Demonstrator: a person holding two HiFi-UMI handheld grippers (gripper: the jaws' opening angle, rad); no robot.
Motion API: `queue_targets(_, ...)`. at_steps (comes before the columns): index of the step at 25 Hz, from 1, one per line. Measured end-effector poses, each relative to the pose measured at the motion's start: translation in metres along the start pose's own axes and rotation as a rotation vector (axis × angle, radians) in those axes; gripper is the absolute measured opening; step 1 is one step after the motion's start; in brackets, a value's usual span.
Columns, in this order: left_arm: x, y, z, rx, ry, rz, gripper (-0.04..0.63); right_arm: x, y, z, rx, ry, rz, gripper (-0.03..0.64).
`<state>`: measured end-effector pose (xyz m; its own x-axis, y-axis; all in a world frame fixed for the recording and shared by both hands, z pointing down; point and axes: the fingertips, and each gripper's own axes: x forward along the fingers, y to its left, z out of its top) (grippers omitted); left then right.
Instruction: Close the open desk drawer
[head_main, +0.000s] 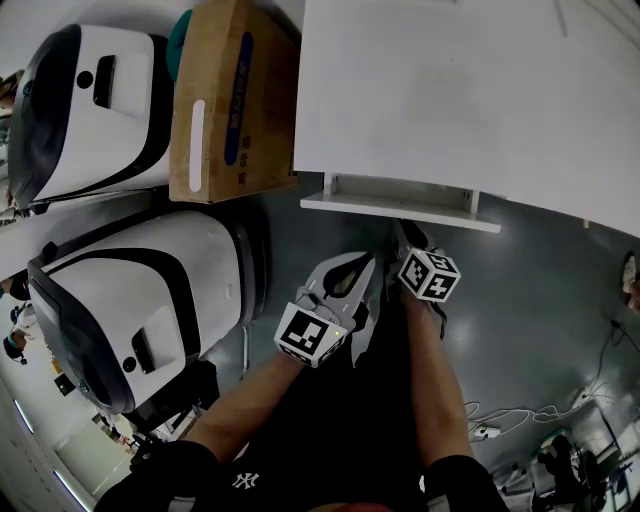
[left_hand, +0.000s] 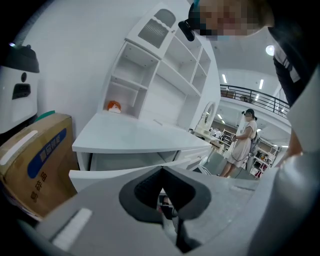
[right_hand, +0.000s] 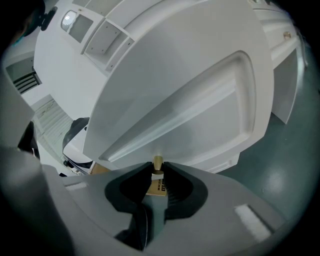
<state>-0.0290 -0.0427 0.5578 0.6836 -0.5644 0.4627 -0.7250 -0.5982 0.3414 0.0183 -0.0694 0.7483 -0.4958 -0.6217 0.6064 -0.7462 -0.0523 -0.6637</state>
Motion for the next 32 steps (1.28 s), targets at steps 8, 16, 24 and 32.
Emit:
queue_targets(8, 0.011, 0.009, 0.006, -0.01, -0.008, 0.016, 0.0, 0.014, -0.001, 0.017, 0.013, 0.0, -0.002, 0.092)
queue_targets(16, 0.017, 0.018, 0.016, -0.016, 0.0, 0.031, 0.0, 0.027, -0.002, 0.039, 0.011, 0.003, 0.004, 0.092)
queue_targets(24, 0.021, 0.023, 0.016, -0.019, -0.003, 0.034, 0.0, 0.037, -0.001, 0.05, 0.01, 0.01, 0.012, 0.092)
queue_targets(32, 0.022, 0.023, 0.022, -0.021, 0.0, 0.044, 0.0, 0.042, 0.0, 0.059, 0.001, 0.016, 0.01, 0.092)
